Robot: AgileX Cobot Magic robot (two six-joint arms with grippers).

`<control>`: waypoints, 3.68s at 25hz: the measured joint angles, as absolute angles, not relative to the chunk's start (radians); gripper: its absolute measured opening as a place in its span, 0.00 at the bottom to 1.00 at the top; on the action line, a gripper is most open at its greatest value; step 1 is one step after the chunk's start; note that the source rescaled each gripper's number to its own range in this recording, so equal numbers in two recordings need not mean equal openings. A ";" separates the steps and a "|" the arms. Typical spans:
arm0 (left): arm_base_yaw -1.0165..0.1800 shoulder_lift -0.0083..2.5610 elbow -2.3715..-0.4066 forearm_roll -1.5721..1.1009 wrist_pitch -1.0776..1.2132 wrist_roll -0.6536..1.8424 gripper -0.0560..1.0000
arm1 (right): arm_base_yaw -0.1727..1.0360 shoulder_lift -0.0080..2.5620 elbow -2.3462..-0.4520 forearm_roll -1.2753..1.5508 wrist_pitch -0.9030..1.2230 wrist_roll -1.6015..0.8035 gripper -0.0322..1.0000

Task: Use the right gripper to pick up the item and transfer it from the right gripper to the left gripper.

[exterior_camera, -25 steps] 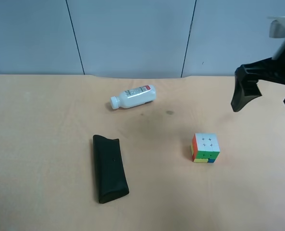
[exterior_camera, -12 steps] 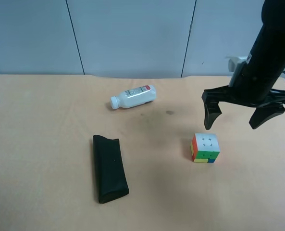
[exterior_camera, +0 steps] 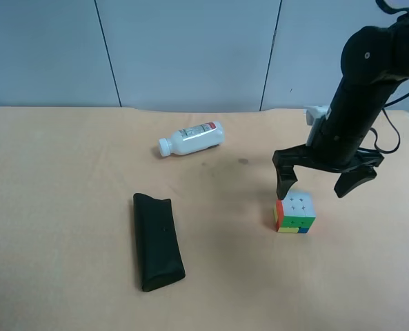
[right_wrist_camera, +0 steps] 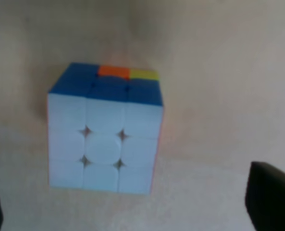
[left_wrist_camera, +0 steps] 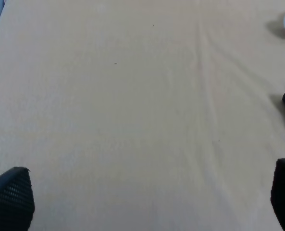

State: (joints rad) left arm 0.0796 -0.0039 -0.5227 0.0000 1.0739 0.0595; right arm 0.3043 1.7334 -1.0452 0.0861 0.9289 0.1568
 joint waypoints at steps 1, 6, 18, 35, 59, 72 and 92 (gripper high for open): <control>0.080 -0.004 -0.523 0.000 1.074 0.059 1.00 | 0.305 1.736 -1.017 0.094 0.892 0.150 1.00; 0.080 -0.004 -0.523 0.000 1.074 0.059 1.00 | 0.305 1.736 -0.925 0.109 0.785 0.114 1.00; 0.080 -0.004 -0.523 0.000 1.074 0.059 1.00 | 0.305 1.799 -0.901 0.110 0.640 0.099 1.00; 0.080 -0.004 -0.523 0.000 1.074 0.059 1.00 | 0.305 1.826 -0.901 0.155 0.616 0.096 0.29; 0.080 -0.004 -0.523 0.000 1.074 0.059 1.00 | 0.305 1.561 -0.900 0.190 0.708 0.110 0.03; 0.080 -0.004 -0.523 0.000 1.070 0.059 1.00 | 0.305 1.336 -0.900 0.255 0.845 -0.099 0.03; 0.080 0.115 -0.523 -0.059 1.080 0.021 1.00 | 0.649 1.335 -0.899 0.369 0.731 -0.448 0.03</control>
